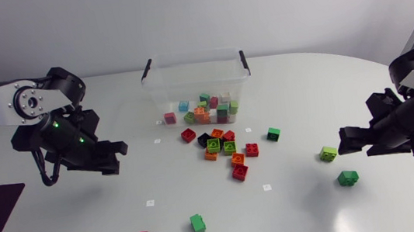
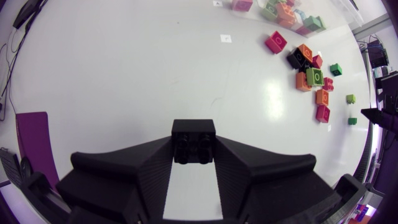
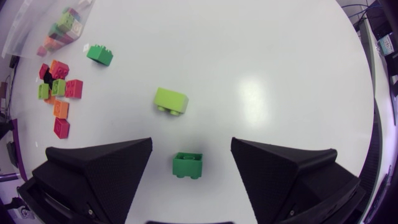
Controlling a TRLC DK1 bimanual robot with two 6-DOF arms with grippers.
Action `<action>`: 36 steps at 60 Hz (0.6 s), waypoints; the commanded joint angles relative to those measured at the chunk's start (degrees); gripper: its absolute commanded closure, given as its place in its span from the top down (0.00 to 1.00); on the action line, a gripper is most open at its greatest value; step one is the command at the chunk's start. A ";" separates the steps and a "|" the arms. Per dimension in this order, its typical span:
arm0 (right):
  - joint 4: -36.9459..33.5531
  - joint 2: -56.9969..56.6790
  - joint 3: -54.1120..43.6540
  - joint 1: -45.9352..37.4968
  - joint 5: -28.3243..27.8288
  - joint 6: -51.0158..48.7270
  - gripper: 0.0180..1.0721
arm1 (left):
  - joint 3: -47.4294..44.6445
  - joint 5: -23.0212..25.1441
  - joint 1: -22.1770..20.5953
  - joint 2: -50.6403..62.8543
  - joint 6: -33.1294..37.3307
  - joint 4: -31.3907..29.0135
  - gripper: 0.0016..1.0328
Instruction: Place the duplo bricks in the container
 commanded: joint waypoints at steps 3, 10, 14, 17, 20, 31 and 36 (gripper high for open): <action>-1.48 2.93 -2.62 2.93 3.82 0.70 0.86 | 4.23 0.03 0.38 -1.19 0.42 0.73 0.11; -1.48 3.55 -3.41 4.25 5.49 3.42 0.86 | 7.13 0.03 0.38 -1.19 0.51 0.73 0.11; -1.48 3.81 -3.94 4.69 5.84 4.12 0.80 | 8.54 0.03 0.20 -1.02 0.51 0.73 0.11; -1.04 3.99 -4.20 4.60 6.01 4.83 0.75 | 9.33 0.03 0.03 -0.93 0.51 0.73 0.11; -0.42 4.34 -4.55 4.60 6.10 4.92 0.72 | 10.30 0.03 -0.06 -0.84 0.51 0.73 0.11; 1.86 6.97 -5.43 4.52 6.72 5.27 0.71 | 13.11 0.03 -0.85 -0.40 0.07 1.08 0.11; 3.00 8.20 -5.69 4.60 6.89 5.79 0.68 | 14.34 0.03 -1.03 -0.14 -0.20 1.69 0.11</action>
